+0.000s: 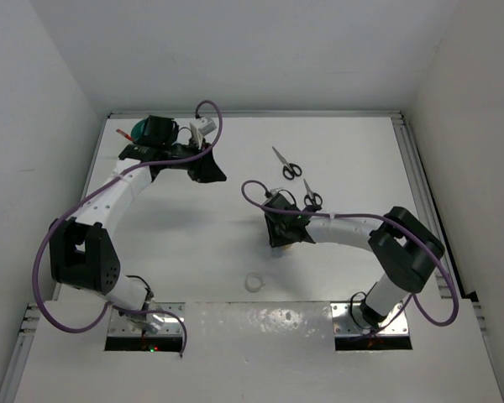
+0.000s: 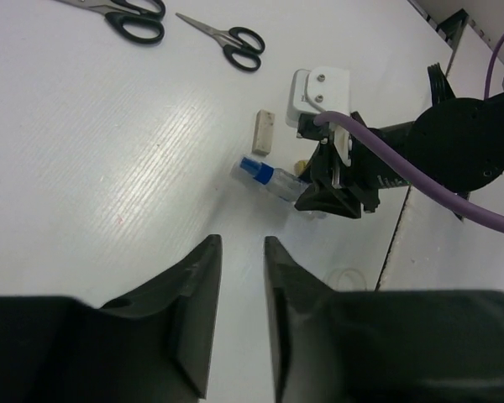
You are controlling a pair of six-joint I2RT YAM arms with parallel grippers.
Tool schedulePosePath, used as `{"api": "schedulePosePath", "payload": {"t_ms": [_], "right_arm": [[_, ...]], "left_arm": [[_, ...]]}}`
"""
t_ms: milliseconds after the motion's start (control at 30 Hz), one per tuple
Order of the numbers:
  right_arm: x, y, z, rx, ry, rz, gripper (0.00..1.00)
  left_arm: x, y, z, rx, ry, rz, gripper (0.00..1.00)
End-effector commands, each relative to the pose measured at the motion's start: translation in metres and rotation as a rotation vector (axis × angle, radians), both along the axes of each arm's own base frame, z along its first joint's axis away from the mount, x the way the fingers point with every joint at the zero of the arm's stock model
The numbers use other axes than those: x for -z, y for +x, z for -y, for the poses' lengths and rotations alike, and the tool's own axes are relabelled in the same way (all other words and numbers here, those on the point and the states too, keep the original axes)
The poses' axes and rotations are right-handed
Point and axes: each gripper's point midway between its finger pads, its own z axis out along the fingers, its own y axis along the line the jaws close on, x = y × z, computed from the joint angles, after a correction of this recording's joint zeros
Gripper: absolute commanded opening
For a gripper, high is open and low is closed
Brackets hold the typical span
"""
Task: Sort the stationery into containers
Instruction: Pick up the stationery from the center of the board.
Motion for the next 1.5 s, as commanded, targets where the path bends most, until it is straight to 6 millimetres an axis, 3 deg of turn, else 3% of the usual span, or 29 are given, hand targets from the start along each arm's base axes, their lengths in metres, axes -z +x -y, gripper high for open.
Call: {"api": "schedulePosePath", "payload": {"t_ms": [0,133,200,233,300,400,500,633,767,1000,1167,1467], "right_arm": [[-0.006,0.005,-0.004,-0.062,-0.003,0.049,0.0],[-0.061,0.038,-0.027,-0.186,0.069,0.272,0.0],[-0.104,0.052,-0.04,-0.254,0.13,0.424,0.0],[-0.115,0.052,-0.046,-0.29,0.162,0.455,0.0],[-0.161,0.059,-0.062,-0.349,0.25,0.61,0.0],[-0.2,0.059,-0.077,-0.401,0.322,0.765,0.0],[-0.223,0.06,-0.09,-0.441,0.369,0.85,0.0],[-0.234,0.058,-0.107,-0.487,0.387,0.891,0.0],[-0.242,0.053,-0.12,-0.512,0.416,0.915,0.0],[-0.263,0.062,-0.113,-0.407,0.457,0.97,0.0],[-0.284,0.073,-0.111,-0.313,0.495,1.028,0.0],[-0.289,0.077,-0.123,-0.315,0.528,1.025,0.0]], "left_arm": [[-0.027,-0.003,0.001,0.02,-0.047,0.068,0.31],[-0.034,-0.011,0.007,0.064,-0.102,0.051,0.45],[-0.041,-0.017,0.011,0.096,-0.135,0.051,0.48],[-0.045,-0.018,0.012,0.104,-0.146,0.052,0.49],[-0.051,-0.022,0.014,0.131,-0.171,0.053,0.5],[-0.059,-0.028,0.017,0.16,-0.207,0.042,0.54],[-0.067,-0.029,0.021,0.168,-0.247,0.02,0.56],[-0.082,-0.029,0.024,0.173,-0.275,0.036,0.58],[-0.085,-0.017,0.026,0.108,-0.261,0.036,0.58],[-0.073,-0.018,0.025,0.108,-0.229,0.037,0.57],[-0.077,-0.019,0.027,0.116,-0.232,0.047,0.6],[-0.077,-0.011,0.029,0.061,-0.229,0.027,0.55]]}}
